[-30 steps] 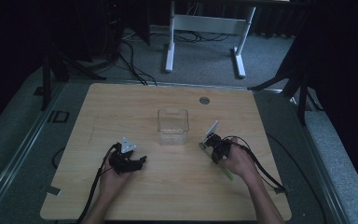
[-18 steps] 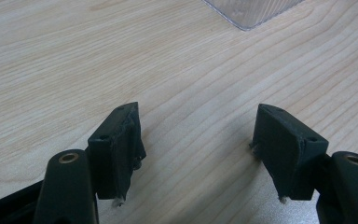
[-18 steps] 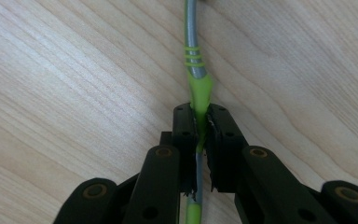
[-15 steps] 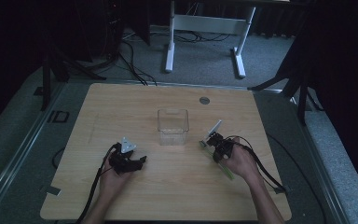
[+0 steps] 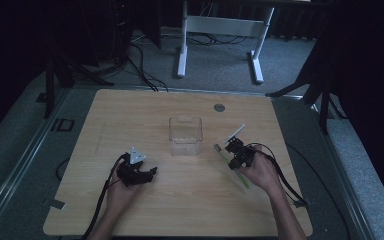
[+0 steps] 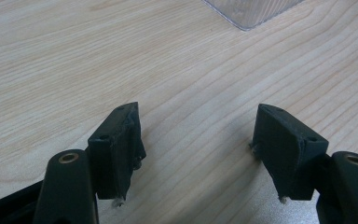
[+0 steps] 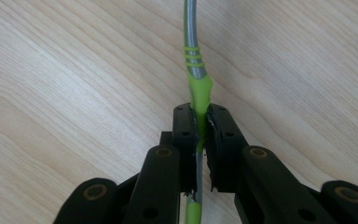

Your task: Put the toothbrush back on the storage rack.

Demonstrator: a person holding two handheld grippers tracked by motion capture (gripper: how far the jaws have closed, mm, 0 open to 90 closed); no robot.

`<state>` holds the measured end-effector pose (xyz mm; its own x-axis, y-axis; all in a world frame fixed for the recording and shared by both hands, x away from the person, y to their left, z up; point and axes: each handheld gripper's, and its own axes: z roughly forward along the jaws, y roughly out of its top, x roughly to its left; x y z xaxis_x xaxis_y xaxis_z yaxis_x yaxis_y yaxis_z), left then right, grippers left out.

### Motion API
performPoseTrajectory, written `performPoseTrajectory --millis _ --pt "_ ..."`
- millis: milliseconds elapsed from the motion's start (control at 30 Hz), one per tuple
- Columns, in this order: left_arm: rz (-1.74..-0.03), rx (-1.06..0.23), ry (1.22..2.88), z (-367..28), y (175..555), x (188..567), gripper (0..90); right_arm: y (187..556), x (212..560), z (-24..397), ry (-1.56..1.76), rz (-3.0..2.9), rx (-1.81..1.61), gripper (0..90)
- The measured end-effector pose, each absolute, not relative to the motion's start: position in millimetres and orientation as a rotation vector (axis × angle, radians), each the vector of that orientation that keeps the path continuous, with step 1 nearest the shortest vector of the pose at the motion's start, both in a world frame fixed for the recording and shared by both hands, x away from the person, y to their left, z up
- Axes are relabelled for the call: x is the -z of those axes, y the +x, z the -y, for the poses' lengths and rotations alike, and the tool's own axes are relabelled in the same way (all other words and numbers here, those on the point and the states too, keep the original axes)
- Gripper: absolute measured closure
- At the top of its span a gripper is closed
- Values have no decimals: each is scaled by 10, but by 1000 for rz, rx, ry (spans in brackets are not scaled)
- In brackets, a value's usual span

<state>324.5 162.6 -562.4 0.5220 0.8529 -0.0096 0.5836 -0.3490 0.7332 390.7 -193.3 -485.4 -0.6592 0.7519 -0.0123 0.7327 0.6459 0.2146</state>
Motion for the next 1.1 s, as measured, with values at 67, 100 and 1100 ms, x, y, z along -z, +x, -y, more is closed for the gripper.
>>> performPoseTrajectory --millis 67,100,1100 --pt "-1163 -497 2068 -1626 3245 5624 326 3901 4830 1944 1252 -2751 -312 825" --pt "-1164 -496 2068 -1626 3245 5624 325 3899 4819 1950 1254 -2747 -322 825" --pt "-1163 -497 2067 -1626 3246 5624 326 3814 4468 2036 1232 -2601 -641 825"
